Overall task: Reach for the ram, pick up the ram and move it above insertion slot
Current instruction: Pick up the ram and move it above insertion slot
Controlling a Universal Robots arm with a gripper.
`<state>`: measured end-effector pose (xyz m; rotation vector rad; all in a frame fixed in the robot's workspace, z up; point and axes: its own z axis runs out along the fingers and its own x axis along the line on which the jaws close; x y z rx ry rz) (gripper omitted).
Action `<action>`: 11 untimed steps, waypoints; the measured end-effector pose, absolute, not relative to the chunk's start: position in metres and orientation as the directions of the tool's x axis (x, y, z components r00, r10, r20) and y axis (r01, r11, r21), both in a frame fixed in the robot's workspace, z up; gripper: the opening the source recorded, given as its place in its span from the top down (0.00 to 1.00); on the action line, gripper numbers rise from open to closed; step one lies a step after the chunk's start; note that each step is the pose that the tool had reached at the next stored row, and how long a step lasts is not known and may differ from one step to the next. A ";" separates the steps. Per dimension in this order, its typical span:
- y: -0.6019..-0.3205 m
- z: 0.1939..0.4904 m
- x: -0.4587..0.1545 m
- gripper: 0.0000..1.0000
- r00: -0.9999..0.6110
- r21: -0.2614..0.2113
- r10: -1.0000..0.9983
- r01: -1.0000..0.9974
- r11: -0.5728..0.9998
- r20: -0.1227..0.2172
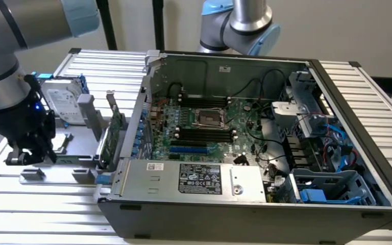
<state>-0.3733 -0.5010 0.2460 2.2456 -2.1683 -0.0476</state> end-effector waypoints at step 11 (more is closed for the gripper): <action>-0.501 0.296 -0.359 0.86 0.041 0.035 -0.999 -0.999 -0.041 -0.010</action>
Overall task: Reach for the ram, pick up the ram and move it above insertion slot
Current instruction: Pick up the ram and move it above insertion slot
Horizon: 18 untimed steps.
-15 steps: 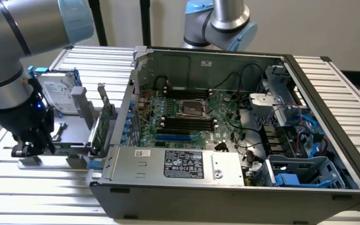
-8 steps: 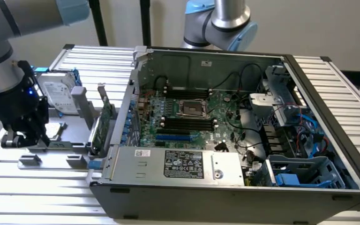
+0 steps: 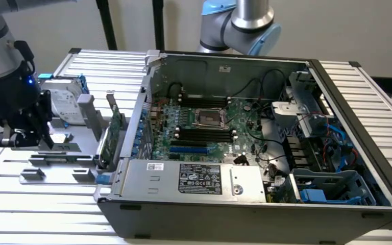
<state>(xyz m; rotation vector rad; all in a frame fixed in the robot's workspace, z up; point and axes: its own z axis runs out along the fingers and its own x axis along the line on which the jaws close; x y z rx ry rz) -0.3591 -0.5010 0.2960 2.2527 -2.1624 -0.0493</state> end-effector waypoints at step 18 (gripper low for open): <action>-0.496 0.362 -0.313 0.86 0.046 0.036 -0.999 -0.998 -0.047 -0.012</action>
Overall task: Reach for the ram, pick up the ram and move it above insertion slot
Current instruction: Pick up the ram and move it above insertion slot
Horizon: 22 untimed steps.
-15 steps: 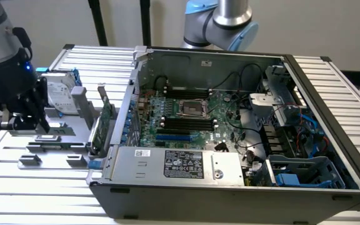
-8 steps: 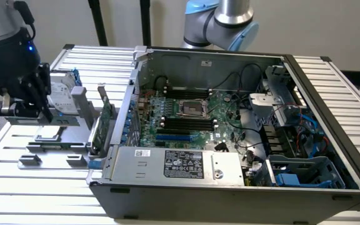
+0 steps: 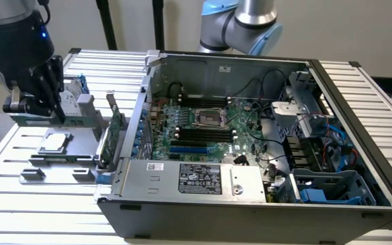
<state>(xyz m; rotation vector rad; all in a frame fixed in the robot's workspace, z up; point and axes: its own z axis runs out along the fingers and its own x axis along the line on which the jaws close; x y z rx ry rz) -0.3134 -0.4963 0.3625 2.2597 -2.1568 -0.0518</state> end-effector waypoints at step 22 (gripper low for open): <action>-0.487 0.390 -0.249 0.86 0.046 0.035 -0.999 -0.998 -0.047 -0.027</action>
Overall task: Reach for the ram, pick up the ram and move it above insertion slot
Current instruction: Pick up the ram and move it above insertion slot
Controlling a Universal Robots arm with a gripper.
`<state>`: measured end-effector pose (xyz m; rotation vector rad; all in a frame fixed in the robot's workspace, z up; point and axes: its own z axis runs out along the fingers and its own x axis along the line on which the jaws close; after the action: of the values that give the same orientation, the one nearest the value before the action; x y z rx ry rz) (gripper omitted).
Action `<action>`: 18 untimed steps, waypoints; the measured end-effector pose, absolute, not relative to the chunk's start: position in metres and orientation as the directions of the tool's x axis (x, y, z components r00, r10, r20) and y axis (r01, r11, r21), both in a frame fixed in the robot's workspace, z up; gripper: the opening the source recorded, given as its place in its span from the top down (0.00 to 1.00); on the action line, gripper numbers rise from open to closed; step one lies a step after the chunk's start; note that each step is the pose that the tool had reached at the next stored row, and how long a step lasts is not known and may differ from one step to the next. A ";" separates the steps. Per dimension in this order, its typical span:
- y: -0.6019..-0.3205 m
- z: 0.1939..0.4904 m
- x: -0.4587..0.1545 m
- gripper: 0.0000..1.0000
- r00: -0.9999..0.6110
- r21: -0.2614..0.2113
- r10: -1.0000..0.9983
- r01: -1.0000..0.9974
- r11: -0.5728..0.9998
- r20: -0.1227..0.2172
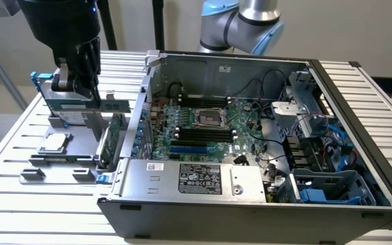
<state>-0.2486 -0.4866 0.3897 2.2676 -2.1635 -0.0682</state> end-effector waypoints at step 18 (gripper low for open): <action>-0.481 0.391 -0.173 0.86 0.046 0.034 -0.998 -0.998 -0.048 -0.052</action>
<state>-0.1735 -0.4805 0.3906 2.2808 -2.1755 -0.0964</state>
